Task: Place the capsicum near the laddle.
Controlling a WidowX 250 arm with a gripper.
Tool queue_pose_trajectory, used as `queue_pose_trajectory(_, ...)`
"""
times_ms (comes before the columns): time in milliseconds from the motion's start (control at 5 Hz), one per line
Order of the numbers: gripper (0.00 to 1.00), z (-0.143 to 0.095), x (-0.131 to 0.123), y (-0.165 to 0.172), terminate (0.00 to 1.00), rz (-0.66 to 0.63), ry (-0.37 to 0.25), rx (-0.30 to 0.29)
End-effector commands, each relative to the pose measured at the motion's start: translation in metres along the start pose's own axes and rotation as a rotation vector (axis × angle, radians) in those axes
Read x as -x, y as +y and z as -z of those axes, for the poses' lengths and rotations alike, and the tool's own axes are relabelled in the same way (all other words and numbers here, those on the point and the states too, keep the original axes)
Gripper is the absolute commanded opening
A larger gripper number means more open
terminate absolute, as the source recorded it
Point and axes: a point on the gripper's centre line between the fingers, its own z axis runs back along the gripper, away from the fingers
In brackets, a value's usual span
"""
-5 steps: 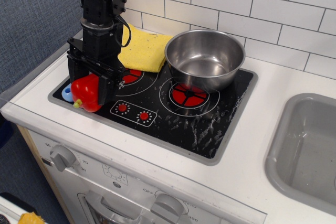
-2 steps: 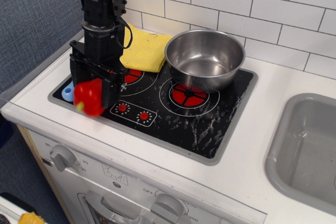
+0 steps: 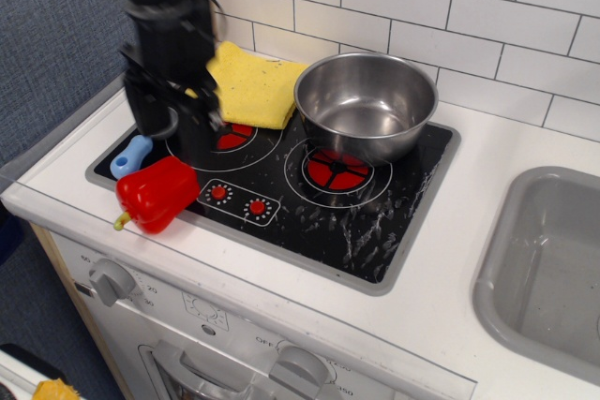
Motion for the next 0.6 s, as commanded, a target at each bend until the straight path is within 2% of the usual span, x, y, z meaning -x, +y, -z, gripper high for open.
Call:
queue_pose_trajectory(0, 1.00, -0.0117, -0.0043, 0.0176, 0.00, 0.035, -0.054, -0.071)
queue_pose_trajectory(200, 1.00, -0.0117, -0.0043, 0.0176, 0.00, 0.035, -0.054, -0.071)
queue_pose_trajectory(400, 1.00, -0.0117, -0.0043, 0.0176, 1.00, 0.035, -0.054, -0.071)
